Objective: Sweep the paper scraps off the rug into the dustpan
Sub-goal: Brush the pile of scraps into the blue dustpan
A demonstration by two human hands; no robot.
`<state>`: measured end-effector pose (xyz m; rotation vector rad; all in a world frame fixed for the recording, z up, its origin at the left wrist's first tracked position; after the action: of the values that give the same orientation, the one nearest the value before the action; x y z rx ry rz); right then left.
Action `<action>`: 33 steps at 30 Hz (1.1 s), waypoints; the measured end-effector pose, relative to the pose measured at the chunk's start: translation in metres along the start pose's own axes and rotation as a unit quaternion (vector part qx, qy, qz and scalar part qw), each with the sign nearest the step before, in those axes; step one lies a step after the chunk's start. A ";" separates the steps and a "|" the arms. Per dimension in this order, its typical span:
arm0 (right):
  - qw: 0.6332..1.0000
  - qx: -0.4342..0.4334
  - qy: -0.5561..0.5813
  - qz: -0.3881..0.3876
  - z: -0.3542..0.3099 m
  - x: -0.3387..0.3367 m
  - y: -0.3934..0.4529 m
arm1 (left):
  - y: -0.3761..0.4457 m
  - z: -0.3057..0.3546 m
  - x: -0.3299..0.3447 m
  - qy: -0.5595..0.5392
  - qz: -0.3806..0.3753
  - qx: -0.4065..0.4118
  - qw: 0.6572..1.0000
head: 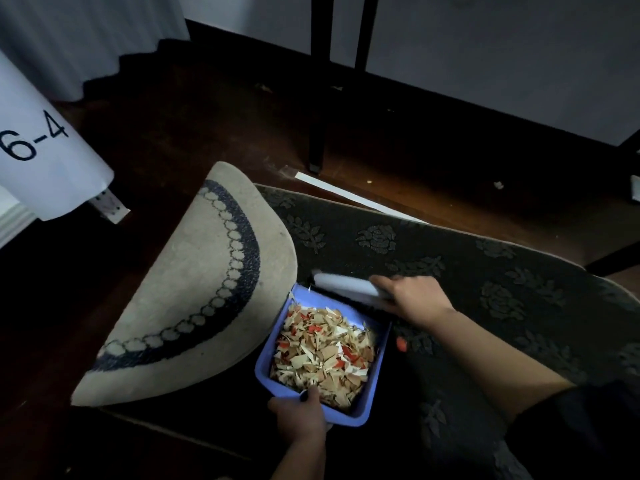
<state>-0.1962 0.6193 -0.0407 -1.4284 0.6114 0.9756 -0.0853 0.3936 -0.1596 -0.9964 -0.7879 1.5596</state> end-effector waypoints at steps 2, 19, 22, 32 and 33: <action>0.999 -0.033 -0.013 -0.010 -0.004 0.000 -0.003 | 0.003 0.000 0.001 -0.016 -0.003 0.000 1.000; 0.996 0.058 0.057 0.038 -0.022 -0.013 -0.094 | -0.006 -0.003 -0.035 0.012 -0.028 0.048 0.998; 0.993 0.063 0.082 0.051 -0.038 -0.020 -0.124 | -0.027 0.003 -0.045 0.006 -0.047 0.069 0.996; 0.951 0.168 0.225 0.128 -0.047 -0.058 -0.208 | -0.069 0.018 -0.066 -0.038 -0.079 0.106 0.991; 0.946 0.173 0.243 0.131 -0.046 -0.059 -0.213 | -0.073 0.019 -0.066 -0.038 -0.085 0.108 0.990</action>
<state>-0.0375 0.5888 0.1170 -1.2888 1.2993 0.6665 -0.0666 0.3439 -0.0746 -0.6978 -0.7197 1.5054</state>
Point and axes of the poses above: each hand's wrist, its own y-axis towards the middle knuckle, its own x-axis out of the palm, z = x × y, the point moved 2 cm from there along y, towards the middle knuckle, and after that the axes turned 15 degrees about -z, right-handed, at the moved point
